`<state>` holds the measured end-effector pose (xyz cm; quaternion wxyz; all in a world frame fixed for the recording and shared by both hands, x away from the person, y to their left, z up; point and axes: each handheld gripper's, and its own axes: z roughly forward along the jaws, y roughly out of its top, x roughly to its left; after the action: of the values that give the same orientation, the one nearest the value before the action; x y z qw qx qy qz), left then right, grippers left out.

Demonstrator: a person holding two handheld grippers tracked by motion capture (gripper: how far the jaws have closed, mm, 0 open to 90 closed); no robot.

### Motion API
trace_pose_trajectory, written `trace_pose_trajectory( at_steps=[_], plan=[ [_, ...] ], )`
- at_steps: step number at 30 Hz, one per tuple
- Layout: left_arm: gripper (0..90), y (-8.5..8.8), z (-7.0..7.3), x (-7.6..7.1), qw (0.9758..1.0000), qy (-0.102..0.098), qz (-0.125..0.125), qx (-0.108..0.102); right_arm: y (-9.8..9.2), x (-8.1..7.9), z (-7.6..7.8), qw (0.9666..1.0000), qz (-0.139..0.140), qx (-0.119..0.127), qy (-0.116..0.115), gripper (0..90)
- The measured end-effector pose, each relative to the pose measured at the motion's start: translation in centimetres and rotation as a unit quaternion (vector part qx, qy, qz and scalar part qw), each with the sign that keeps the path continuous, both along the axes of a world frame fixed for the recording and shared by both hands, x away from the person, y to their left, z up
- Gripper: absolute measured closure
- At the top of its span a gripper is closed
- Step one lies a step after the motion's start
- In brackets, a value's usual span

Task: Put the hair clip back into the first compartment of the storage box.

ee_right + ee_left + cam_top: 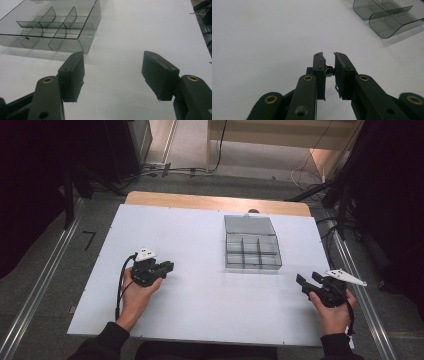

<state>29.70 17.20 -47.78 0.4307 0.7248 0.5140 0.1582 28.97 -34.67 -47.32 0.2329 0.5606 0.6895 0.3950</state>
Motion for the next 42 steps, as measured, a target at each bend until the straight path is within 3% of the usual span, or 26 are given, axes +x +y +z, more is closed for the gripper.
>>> trace_pose_trajectory(
  at_steps=[42],
  plan=[
    [80.7,-5.1,0.7,2.9,0.9996,-0.003,-0.027,-0.011,0.0,0.0,0.1,1.0,0.005,0.005,-0.001,32.8]
  ],
)
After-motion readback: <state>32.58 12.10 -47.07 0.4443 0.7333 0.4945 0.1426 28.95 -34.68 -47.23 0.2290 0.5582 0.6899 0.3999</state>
